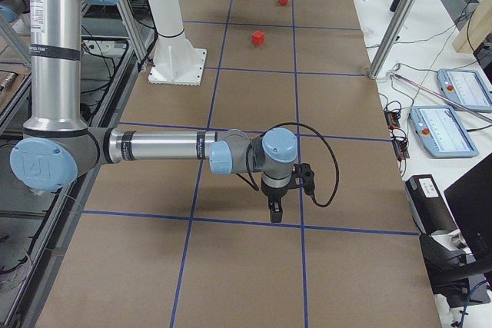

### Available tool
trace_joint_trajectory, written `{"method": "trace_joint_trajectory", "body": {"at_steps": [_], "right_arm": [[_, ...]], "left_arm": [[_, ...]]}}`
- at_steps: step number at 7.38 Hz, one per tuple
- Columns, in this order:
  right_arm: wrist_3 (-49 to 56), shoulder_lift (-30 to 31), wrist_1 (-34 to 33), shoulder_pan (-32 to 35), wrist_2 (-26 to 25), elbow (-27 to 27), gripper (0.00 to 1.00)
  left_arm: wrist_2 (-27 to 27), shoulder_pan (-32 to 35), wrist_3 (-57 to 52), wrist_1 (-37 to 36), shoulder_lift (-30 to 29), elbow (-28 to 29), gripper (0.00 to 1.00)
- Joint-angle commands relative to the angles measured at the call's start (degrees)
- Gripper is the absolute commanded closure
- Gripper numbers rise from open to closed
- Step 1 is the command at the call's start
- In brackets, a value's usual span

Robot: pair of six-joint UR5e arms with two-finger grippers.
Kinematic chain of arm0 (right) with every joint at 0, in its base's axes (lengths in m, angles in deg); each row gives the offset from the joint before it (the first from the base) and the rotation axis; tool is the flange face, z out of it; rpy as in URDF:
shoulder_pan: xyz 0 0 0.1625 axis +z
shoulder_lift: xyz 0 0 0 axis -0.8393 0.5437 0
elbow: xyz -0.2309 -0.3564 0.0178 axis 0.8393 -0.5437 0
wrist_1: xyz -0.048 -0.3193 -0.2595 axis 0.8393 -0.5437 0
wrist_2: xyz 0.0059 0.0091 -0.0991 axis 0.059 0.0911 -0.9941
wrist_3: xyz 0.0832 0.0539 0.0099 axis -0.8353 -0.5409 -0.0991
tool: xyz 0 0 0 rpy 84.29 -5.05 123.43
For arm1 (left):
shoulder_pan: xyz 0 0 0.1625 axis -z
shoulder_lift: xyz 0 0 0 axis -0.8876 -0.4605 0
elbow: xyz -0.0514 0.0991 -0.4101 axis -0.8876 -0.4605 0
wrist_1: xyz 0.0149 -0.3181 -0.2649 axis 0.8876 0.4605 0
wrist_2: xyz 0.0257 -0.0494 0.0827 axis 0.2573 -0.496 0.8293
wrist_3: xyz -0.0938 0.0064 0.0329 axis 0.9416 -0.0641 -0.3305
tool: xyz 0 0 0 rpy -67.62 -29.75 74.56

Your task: Form red blocks into L shape at center

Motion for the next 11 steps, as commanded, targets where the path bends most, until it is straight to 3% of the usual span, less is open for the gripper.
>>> {"method": "trace_joint_trajectory", "body": {"at_steps": [1, 2, 3, 5, 7, 9, 11], "right_arm": [[-0.1, -2.5, 12.0, 0.0, -0.4, -0.3, 0.0], [-0.4, -2.5, 16.4, 0.0, -0.3, -0.7, 0.0], [-0.7, -3.6, 16.6, 0.0, 0.0, -0.8, 0.0], [-6.5, -5.3, 16.5, 0.0, 0.0, -1.0, 0.0], [-6.9, -4.7, 20.6, -0.3, 2.9, -2.5, 0.0], [-23.8, -5.3, 21.9, -7.2, 2.1, -1.6, 0.0], [-30.1, -5.7, 24.5, -12.7, -1.4, -1.2, 0.0]], "left_arm": [[0.1, 0.1, 0.7, 0.0, -1.8, -1.2, 0.0], [0.1, 0.1, 0.7, 0.0, -3.9, -1.2, 0.0], [0.2, 0.2, 1.1, 1.2, -6.0, -1.2, 0.0], [0.1, 0.0, 2.8, 11.3, -9.0, 2.7, 0.0], [-0.1, 0.0, 2.6, 12.7, -9.6, 3.9, 0.0], [-0.2, 0.0, 2.4, 13.5, -9.5, 3.9, 0.0], [-0.2, -0.1, 2.6, 16.2, -9.2, 4.0, 0.0]]}}
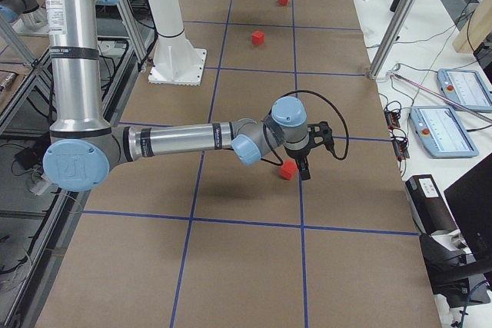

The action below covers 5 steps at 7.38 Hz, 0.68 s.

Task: Form red blocks into L shape at center
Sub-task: 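Move the right gripper down over the red cube on its side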

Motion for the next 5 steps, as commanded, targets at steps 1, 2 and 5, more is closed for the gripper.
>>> {"method": "trace_joint_trajectory", "body": {"at_steps": [1, 2, 5], "right_arm": [[-13.4, -0.5, 1.3, -5.8, -4.5, 0.9, 0.0], [-18.9, -1.0, 1.3, -9.7, -8.9, 1.8, 0.0], [2.3, -0.8, 2.0, -12.6, -12.0, -0.5, 0.0]], "left_arm": [[0.0, 0.0, 0.1, 1.2, 0.2, 0.1, 0.0], [0.0, 0.0, 0.1, 1.3, 0.2, 0.1, 0.0], [0.0, 0.0, 0.1, 1.3, 0.3, 0.1, 0.0]]}}
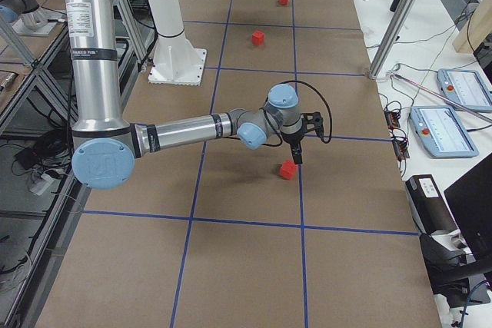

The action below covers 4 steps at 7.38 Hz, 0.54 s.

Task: Form red blocks into L shape at center
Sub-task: 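Move the right gripper down over the red cube on its side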

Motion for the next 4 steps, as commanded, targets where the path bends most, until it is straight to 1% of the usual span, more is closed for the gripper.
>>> {"method": "trace_joint_trajectory", "body": {"at_steps": [1, 2, 3, 4], "right_arm": [[21.7, -0.2, 0.1, -0.6, -0.1, -4.2, 0.0], [30.2, -0.7, 0.1, -0.6, 2.2, -5.9, 0.0], [35.9, -1.0, 0.1, -0.6, 6.6, -6.5, 0.0], [35.8, -2.1, 0.1, -0.8, 10.2, -6.3, 0.0]], "left_arm": [[0.0, 0.0, 0.0, 0.1, 0.6, -0.1, 0.0], [0.0, 0.0, 0.0, 0.2, 0.8, -0.1, 0.0], [0.0, 0.0, 0.0, 0.2, 0.8, -0.1, 0.0], [0.0, 0.0, 0.0, 0.2, 0.8, -0.1, 0.0]]}}
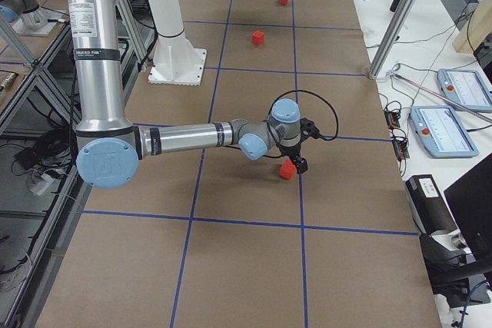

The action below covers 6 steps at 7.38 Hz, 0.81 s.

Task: Form red blocks into L shape at center
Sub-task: 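Move the right gripper down over the red cube on its side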

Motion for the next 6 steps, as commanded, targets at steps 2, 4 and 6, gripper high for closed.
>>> {"method": "trace_joint_trajectory", "body": {"at_steps": [2, 4, 6], "right_arm": [[4.3, -1.5, 0.4, -1.8, 4.2, -1.1, 0.0], [14.3, -3.3, 4.2, -1.9, 3.0, -7.3, 0.0], [15.3, -3.4, 4.5, -1.8, 3.6, -8.3, 0.0]], "left_arm": [[0.0, 0.0, 0.1, 0.0, 0.0, 0.0, 0.0], [0.0, 0.0, 0.1, 0.0, 0.6, -0.1, 0.0], [0.0, 0.0, 0.1, 1.1, 0.9, 0.0, 0.0]]}}
